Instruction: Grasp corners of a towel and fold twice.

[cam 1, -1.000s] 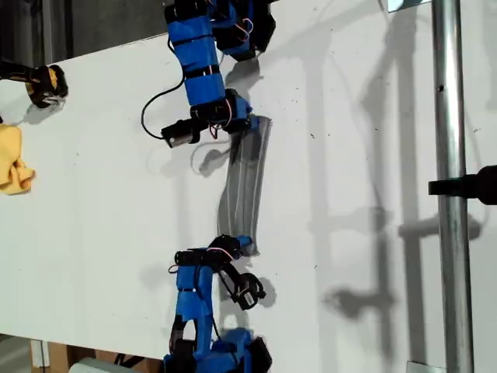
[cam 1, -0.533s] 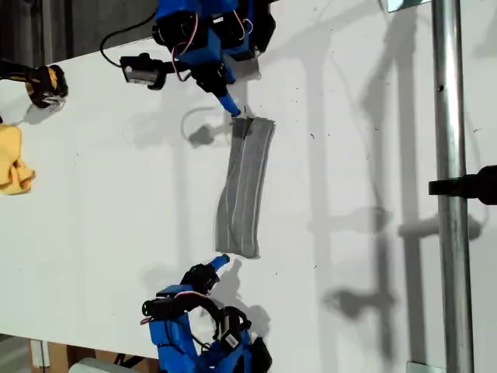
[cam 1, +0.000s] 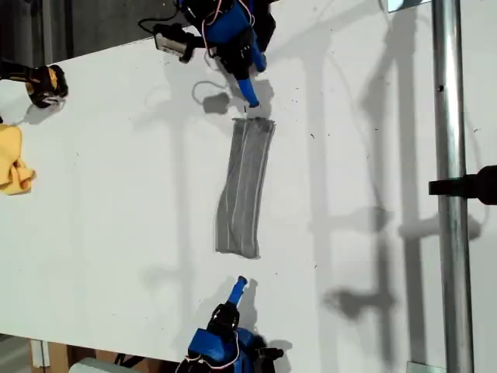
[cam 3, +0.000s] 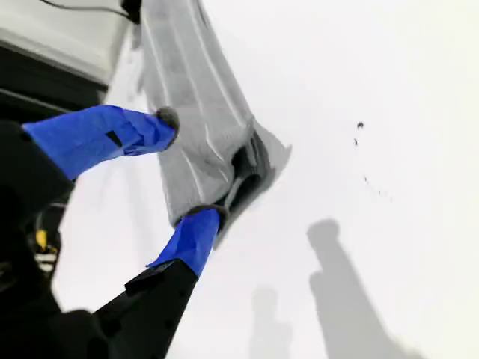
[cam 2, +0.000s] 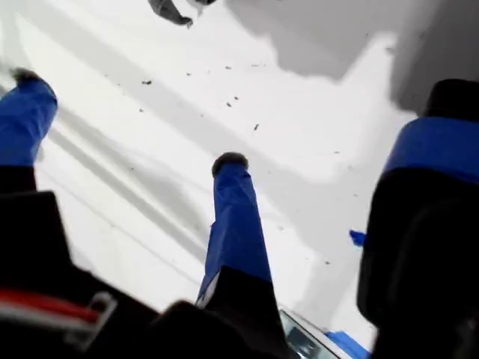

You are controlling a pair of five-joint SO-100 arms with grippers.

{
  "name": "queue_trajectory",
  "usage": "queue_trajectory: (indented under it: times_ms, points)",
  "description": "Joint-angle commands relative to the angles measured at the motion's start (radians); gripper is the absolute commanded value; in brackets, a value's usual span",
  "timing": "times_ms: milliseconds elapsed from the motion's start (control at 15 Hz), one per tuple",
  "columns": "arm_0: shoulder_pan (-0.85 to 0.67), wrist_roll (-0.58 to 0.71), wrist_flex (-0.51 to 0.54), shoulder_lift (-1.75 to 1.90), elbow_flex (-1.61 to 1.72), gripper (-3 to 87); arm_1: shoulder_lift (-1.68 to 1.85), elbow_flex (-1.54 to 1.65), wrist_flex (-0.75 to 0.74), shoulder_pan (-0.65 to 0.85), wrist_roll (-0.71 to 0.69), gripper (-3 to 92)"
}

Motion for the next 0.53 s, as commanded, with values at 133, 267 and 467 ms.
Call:
queue_trajectory:
  times_ms: [133, 267, 467]
  points:
    - [0.058, -0.048, -0.012, 0.244, 0.121, 17.8, 0.041, 0.127, -0.144, 0.002, 0.046, 42.8]
    - [0.044, -0.043, -0.014, 0.244, 0.127, 17.9, -0.02, 0.184, -0.236, 0.055, 0.032, 42.6]
    - [0.04, -0.04, -0.014, 0.244, 0.129, 18.1, -0.179, 0.137, -0.29, 0.225, -0.115, 42.6]
